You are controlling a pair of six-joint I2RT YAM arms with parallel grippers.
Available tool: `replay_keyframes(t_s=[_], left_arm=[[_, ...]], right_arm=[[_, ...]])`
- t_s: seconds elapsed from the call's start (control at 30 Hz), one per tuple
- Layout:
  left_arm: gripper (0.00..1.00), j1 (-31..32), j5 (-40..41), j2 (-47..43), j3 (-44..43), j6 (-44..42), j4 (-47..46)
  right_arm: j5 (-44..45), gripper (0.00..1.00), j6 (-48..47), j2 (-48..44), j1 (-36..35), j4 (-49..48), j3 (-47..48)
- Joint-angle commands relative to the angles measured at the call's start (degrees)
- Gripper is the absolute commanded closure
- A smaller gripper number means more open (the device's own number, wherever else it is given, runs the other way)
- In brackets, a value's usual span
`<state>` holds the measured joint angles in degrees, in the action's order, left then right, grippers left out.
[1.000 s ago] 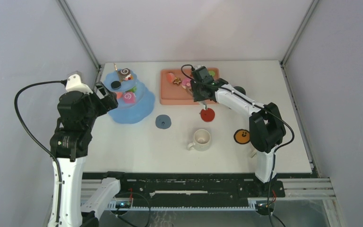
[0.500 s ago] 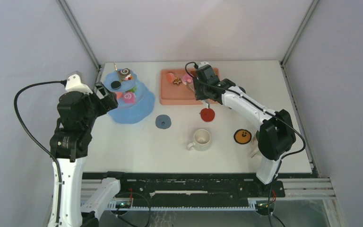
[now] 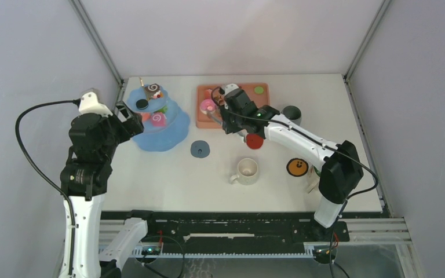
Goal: Serve the afternoon tea
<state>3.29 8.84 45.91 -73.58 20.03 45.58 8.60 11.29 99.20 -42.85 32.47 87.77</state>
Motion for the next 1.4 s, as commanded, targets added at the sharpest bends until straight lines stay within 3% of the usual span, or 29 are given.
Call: replay_keyframes(t_s=[0.0, 0.37, 1.37], left_arm=[[0.13, -0.48, 0.56, -1.03, 0.02, 0.0, -1.03], [0.13, -0.55, 1.25, -1.69, -0.31, -0.32, -0.36], [0.13, -0.44, 2.52, -0.65, -2.67, -2.19, 0.82]], right_arm=[[-1.48, 1.0, -0.82, 1.04, -3.27, -2.72, 3.38], [-3.51, 1.0, -0.4, 9.51, -7.21, -3.19, 12.11], [-4.27, 1.0, 0.81, 35.22, -8.57, -1.08, 42.04]])
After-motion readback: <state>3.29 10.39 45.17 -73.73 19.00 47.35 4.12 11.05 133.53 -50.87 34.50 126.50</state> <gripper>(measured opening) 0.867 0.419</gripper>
